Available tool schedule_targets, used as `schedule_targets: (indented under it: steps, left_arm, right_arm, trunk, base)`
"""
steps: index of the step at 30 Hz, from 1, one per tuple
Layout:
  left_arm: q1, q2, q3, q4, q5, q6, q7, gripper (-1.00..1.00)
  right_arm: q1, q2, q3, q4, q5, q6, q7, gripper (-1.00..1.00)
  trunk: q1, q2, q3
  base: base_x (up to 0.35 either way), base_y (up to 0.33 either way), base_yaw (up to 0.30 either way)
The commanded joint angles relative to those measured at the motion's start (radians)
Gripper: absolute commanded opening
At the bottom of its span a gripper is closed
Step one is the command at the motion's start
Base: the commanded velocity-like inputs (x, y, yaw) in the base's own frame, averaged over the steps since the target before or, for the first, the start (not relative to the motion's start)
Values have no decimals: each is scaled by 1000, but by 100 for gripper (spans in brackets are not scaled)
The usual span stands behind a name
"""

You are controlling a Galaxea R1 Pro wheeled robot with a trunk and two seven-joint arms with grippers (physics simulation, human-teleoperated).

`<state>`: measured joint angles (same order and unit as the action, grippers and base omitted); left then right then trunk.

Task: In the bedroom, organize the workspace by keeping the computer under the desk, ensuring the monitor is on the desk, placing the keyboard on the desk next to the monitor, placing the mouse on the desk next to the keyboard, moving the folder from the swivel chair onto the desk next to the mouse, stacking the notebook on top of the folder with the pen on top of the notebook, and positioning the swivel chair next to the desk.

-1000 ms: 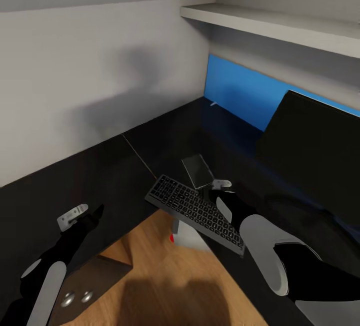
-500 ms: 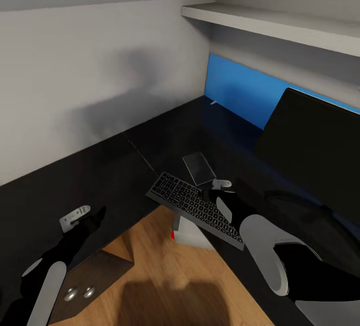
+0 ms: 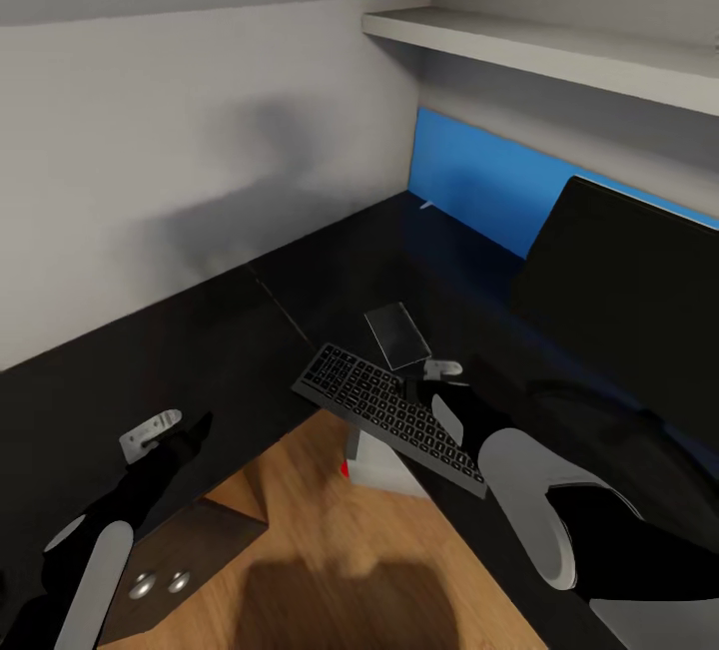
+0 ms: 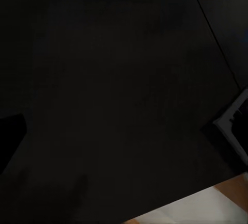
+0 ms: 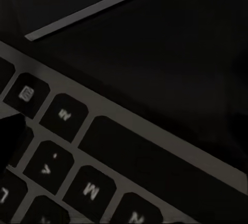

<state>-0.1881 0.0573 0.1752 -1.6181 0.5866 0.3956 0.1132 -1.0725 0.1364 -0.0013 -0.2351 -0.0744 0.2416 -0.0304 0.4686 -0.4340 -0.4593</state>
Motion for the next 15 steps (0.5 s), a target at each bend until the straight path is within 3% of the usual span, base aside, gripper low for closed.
schedule_targets:
  steps: [1,8,15]
  left_arm:
    - [-1,0,0,-2,11,5,8,100]
    - [-1,0,0,-1,10,5,9,100]
    - [-1,0,0,0,10,6,11,100]
  right_arm:
    - [0,0,-5,31,-15,8,-4,100]
    - [0,0,-5,29,-15,8,-4,100]
    - [0,0,-5,30,-13,-80,-6,100]
  trunk:
    - [-3,6,2]
    - [-19,34,14]
    - [-19,34,14]
  base:
    - [0,0,0]
    - [0,0,0]
    - [0,0,0]
